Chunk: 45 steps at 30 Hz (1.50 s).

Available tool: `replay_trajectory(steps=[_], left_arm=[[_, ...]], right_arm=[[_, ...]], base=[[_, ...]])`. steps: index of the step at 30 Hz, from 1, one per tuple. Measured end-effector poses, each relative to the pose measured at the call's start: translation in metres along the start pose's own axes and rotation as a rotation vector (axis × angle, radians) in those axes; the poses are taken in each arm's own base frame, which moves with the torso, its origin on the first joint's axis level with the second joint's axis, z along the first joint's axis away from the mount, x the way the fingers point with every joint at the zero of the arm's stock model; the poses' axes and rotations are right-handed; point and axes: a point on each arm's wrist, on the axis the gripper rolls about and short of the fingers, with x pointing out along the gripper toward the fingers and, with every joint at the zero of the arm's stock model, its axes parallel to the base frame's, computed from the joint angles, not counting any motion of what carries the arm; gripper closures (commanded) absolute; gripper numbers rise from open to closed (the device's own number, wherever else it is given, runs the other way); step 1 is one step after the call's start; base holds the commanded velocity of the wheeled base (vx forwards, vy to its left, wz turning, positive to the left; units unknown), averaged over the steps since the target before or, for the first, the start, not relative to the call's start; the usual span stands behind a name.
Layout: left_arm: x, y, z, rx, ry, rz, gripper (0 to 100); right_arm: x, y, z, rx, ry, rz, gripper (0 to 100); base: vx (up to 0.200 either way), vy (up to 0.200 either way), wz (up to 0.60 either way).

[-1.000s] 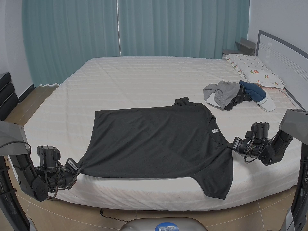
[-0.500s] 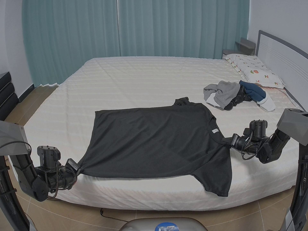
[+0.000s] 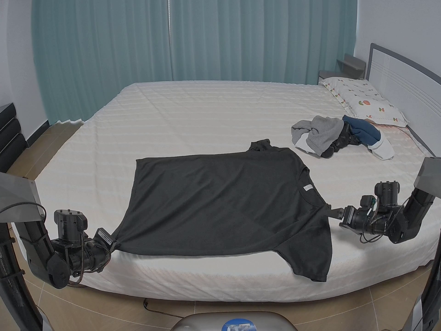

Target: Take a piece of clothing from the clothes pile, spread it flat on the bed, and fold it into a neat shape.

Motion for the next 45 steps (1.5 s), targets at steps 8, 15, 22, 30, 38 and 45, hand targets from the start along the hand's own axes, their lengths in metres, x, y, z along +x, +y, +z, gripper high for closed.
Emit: replay_trajectory(steps=[8, 15, 22, 30, 38, 45], left_arm=[[0.001, 0.001, 0.0, -0.003, 0.002, 0.004, 100], [0.001, 0.001, 0.001, -0.002, 0.0, 0.003, 100], [0.002, 0.0, 0.001, 0.001, -0.002, 0.0, 100], [0.002, 0.0, 0.001, 0.001, -0.002, 0.0, 100], [0.002, 0.0, 0.001, 0.001, -0.001, 0.001, 100], [0.002, 0.0, 0.001, 0.001, -0.001, 0.001, 100]], right_arm=[[-0.02, 0.001, -0.024, -0.092, 0.091, 0.053, 0], [-0.014, 0.011, -0.033, -0.114, 0.13, 0.084, 0], [-0.003, 0.018, -0.038, -0.142, 0.142, 0.104, 0], [0.001, 0.015, -0.042, -0.146, 0.135, 0.11, 0], [0.007, 0.012, -0.046, -0.144, 0.155, 0.108, 100], [0.007, 0.012, -0.046, -0.157, 0.121, 0.109, 100]], base=[[0.0, 0.0, 0.0], [0.0, 0.0, 0.0], [0.0, 0.0, 0.0], [0.0, 0.0, 0.0], [0.0, 0.0, 0.0], [0.0, 0.0, 0.0]])
